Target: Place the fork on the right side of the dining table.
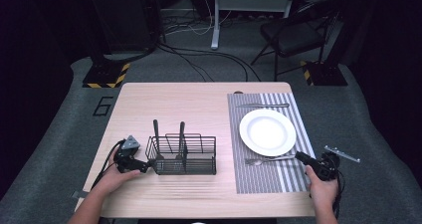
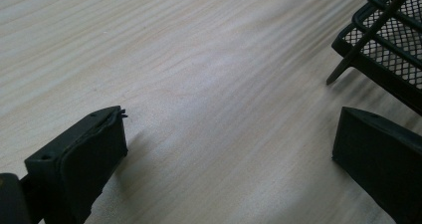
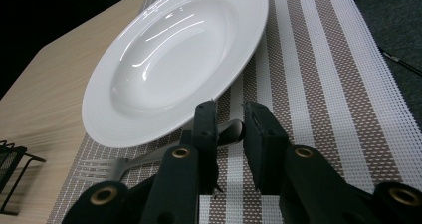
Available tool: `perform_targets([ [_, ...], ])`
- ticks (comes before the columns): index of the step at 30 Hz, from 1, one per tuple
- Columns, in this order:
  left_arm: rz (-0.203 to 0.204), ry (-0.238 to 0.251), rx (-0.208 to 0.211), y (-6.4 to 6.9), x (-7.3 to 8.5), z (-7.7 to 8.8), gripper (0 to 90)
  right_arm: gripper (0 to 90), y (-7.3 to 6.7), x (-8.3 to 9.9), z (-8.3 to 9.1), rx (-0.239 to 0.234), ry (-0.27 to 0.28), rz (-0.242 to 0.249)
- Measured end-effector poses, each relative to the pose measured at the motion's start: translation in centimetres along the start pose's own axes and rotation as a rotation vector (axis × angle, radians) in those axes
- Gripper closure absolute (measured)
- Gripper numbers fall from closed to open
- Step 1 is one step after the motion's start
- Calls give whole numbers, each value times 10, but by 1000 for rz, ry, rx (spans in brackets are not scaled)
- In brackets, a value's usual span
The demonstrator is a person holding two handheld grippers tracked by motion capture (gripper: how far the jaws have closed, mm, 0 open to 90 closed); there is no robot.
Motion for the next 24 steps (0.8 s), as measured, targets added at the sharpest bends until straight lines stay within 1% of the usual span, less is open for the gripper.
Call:
perform_targets([
  [1,0,0,0,0,0,0,2,756,1,1,0,1,-3,-3],
  [2,1,0,0,0,0,0,2,755,2,1,-1,3,-5,6],
  [6,-3,0,0,0,0,0,2,764,4,2,-2,25,-18,8],
  [9,-3,0,-1,0,0,0,2,763,7,3,-4,19,-26,5],
  [12,0,0,0,0,0,0,2,763,6,4,-5,29,-37,4],
  [13,-6,0,-2,0,0,0,2,763,6,4,-5,29,-37,4],
  [15,-2,0,-1,0,0,0,2,762,6,3,-4,37,-31,6],
  [19,-5,0,-2,0,0,0,2,753,5,2,-4,35,-29,13],
  [20,-2,1,-1,0,0,0,2,748,5,2,-4,37,-26,23],
  [21,-6,0,-2,0,0,0,2,744,4,2,-3,42,-26,26],
  [22,0,0,0,0,0,0,2,738,2,1,-2,42,-26,27],
  [23,-5,0,-2,0,0,0,2,722,-1,-1,-2,35,-16,45],
  [24,-5,0,-2,0,0,0,2,722,-1,-1,-2,35,-16,45],
])
Point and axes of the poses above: each handheld gripper's, and its own axes: z roughly backward along the jaws, x roughly out of its underside, y roughly to its right, the point moved 7 cm from there along -z, roughly forward along the jaws, and after that the axes turned 13 degrees about z, right-handed, at the moved point
